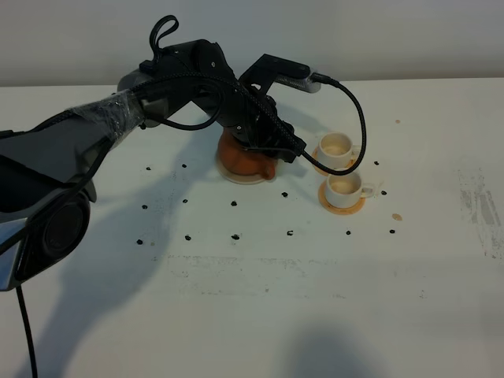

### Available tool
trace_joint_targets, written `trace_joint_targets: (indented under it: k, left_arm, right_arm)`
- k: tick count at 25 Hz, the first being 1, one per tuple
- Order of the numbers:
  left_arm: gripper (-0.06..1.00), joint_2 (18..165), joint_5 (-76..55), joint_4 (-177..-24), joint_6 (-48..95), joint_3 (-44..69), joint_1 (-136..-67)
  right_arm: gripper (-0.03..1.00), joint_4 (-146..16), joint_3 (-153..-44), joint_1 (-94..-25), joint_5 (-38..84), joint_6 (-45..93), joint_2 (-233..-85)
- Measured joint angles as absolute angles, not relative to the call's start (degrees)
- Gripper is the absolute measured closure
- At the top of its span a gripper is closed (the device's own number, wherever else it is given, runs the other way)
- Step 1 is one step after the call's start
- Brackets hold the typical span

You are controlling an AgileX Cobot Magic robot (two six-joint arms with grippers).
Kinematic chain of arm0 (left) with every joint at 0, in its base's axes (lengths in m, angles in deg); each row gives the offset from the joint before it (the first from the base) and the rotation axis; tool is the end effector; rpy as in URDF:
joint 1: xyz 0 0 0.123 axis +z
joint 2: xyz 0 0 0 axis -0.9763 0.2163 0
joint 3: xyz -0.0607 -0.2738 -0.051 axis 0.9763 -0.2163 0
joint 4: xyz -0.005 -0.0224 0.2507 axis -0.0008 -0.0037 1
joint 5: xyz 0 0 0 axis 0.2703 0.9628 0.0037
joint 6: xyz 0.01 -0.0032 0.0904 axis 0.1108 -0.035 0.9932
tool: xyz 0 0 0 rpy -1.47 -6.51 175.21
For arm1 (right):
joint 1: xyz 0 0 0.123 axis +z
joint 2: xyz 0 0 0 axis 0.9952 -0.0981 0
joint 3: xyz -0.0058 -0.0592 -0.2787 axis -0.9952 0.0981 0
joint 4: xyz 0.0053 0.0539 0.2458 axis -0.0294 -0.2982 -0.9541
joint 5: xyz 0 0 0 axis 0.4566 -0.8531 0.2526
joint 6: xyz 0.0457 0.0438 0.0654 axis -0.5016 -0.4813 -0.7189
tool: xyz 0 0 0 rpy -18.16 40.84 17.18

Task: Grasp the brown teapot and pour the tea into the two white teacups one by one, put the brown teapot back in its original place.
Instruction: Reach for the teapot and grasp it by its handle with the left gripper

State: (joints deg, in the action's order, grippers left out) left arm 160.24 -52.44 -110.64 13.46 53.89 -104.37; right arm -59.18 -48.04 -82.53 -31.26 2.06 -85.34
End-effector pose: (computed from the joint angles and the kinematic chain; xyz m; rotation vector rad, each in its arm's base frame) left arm 0.4681 -0.2665 0.1423 0.8677 2.4748 -0.5048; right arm -0.0106 0.0021 0.2790 -0.0465 2.0663 0.0498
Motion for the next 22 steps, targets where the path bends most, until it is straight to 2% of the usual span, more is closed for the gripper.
trace_joint_targets:
  k: [22]
  left_arm:
    - [0.54,159.36,-58.23,-110.09,13.51,54.00,-102.54]
  right_arm:
    - [0.48,-59.18,-48.04,-82.53,-31.26,2.06,-85.34]
